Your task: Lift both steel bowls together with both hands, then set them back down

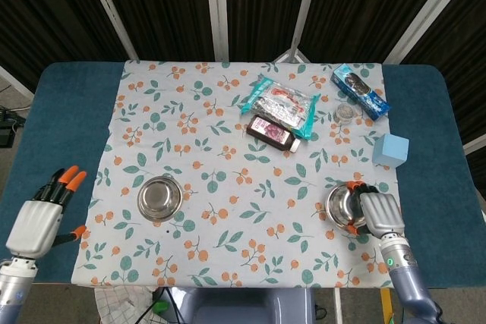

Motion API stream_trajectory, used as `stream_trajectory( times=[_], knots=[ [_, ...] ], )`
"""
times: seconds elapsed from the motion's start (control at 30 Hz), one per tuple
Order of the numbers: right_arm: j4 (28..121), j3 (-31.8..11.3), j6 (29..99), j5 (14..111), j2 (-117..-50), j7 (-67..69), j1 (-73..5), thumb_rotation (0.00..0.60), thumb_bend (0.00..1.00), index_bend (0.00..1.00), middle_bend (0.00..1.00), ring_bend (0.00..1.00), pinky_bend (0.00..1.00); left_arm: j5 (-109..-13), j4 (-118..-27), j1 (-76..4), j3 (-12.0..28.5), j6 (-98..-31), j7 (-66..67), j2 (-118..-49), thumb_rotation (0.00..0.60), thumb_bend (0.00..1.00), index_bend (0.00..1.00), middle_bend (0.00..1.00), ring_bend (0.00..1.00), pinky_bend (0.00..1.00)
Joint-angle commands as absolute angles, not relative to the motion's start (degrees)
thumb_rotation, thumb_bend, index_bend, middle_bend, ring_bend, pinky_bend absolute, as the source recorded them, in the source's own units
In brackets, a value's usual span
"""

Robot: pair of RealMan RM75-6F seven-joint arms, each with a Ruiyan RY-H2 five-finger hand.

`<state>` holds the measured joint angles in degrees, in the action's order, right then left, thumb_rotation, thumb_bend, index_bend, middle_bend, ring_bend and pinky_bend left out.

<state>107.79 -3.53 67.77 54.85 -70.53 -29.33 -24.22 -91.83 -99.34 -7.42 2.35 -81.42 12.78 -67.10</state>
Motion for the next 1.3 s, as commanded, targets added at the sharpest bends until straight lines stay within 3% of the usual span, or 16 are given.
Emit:
stream_trajectory(
  times=[0.03,0.37,0.57,1.03,1.3],
  knots=[
    [108.1,-3.52,67.92,55.0,-70.33,-29.39,-24.2,0.6,0.21,0.4,0.29,0.46,0.54,-88.0,-102.27,-11.16,4.18,-75.69,15.85,-68.79,0.6,0.05,0.1,0.04,0.03,0.25],
    [109.33,-3.86,68.52,54.97,-69.36,-29.58,-24.25,0.6,0.21,0.4,0.29,0.46,0.54,-73.14,-103.72,-19.62,8.34,-61.77,25.08,-72.49,0.6,0.0,0.1,0.0,0.0,0.17],
    [109.39,-4.12,68.65,54.2,-68.72,-29.71,-24.3,0.6,0.21,0.4,0.29,0.46,0.54,-66.37,-103.0,-23.26,8.27,-55.63,26.94,-74.51,0.6,0.0,0.07,0.0,0.0,0.17],
    [108.71,-4.42,68.16,53.59,-67.69,-28.32,-24.21,0.6,0.21,0.4,0.29,0.46,0.54,-58.85,-98.66,-28.59,6.93,-54.25,35.46,-81.99,0.6,0.0,0.07,0.02,0.0,0.17],
    [108.07,-4.58,67.74,53.75,-66.89,-26.68,-23.95,0.6,0.21,0.4,0.29,0.46,0.54,-56.72,-97.06,-30.18,6.56,-56.72,39.6,-84.68,0.6,0.0,0.1,0.07,0.03,0.23]
  ],
)
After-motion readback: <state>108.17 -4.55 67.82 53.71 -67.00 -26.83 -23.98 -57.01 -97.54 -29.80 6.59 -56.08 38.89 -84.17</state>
